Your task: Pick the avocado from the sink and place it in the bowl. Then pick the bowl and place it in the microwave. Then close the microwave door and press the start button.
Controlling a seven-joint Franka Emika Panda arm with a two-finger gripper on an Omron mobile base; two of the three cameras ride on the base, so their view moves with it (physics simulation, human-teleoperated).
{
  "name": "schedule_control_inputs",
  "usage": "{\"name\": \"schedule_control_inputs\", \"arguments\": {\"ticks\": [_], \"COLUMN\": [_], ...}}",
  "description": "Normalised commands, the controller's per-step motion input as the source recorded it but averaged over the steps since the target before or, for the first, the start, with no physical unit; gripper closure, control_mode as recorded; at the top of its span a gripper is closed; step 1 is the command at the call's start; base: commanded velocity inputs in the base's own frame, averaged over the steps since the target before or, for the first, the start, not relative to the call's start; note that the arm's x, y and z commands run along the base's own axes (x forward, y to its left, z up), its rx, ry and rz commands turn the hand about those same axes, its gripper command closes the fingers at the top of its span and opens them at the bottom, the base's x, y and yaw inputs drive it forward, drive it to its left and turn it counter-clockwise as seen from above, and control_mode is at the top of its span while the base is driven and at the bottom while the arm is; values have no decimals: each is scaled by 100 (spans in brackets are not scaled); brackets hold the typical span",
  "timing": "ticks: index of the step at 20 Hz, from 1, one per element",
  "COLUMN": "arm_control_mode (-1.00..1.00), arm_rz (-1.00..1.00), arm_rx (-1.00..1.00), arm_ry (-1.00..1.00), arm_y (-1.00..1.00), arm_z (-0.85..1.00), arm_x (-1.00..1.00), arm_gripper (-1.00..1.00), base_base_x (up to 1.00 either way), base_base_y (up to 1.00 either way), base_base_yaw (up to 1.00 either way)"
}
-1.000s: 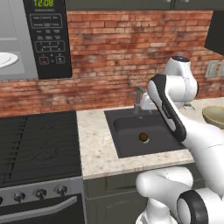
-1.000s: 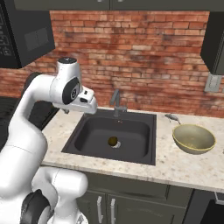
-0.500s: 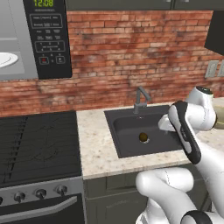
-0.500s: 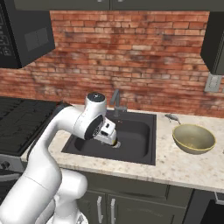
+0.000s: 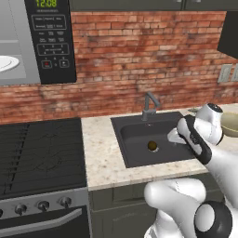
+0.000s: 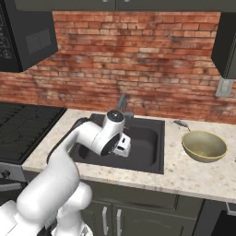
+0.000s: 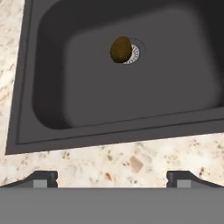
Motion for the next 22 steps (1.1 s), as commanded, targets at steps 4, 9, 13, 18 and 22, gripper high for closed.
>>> {"name": "schedule_control_inputs", "arguments": {"ticks": [4,9,13,18,22], "arm_control_mode": [-100,-100,-100,-100,-100], "arm_rz": [6,0,0,0,0], "arm_rx": [-1,-5,-6,-9,-8], "arm_ry": [3,0,0,0,0], "arm_y": [1,14,3,5,2], "arm_z": [-31,-32,-35,-43,-36], "arm_x": [60,60,48,49,42], "arm_gripper": [-100,-100,-100,-100,-100], "base_base_x": [0,0,0,0,0], "base_base_y": [0,0,0,0,0], "base_base_yaw": [0,0,0,0,0]}}
